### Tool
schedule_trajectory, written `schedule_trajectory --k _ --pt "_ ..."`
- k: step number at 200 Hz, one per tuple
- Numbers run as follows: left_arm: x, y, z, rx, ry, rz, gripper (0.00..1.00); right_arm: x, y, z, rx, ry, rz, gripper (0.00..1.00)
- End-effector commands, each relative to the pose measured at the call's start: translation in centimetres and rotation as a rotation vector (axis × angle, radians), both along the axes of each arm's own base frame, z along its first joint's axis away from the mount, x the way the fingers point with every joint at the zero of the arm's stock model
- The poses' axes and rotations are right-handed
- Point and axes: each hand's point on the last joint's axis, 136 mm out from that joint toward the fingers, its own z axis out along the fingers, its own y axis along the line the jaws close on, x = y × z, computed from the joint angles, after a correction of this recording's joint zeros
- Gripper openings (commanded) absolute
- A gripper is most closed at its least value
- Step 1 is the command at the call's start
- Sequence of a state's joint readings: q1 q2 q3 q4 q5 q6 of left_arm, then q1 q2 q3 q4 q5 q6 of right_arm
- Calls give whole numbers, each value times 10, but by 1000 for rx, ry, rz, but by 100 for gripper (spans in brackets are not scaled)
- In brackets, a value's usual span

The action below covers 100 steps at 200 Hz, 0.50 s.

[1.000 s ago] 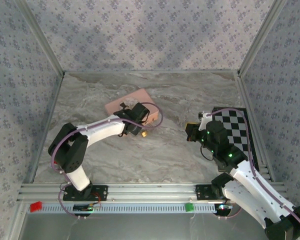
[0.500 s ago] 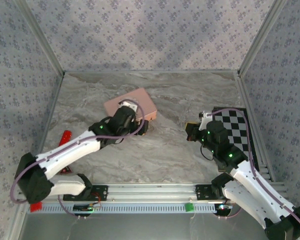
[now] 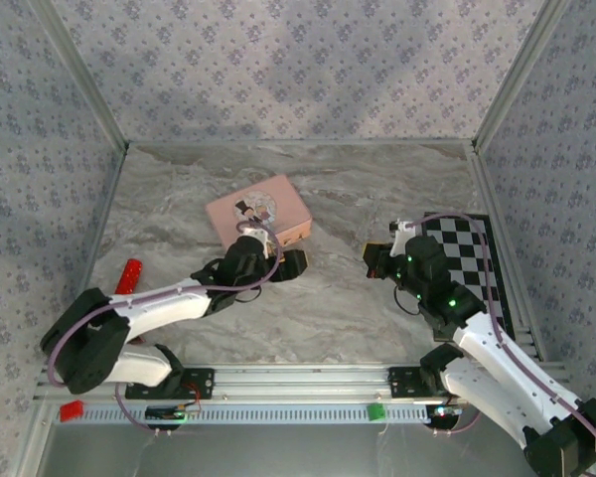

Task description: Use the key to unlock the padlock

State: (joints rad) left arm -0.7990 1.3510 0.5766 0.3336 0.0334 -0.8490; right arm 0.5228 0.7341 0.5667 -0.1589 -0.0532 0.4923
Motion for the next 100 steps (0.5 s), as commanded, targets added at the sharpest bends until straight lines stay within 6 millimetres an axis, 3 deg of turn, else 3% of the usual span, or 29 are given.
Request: schedule_trajectory --k 1,100 --pt "13 2 -8 -89 5 64 92 0 3 8 36 -13 9 0" --pt "46 13 -58 -58 63 185 84 -2 5 0 63 5 10 0"
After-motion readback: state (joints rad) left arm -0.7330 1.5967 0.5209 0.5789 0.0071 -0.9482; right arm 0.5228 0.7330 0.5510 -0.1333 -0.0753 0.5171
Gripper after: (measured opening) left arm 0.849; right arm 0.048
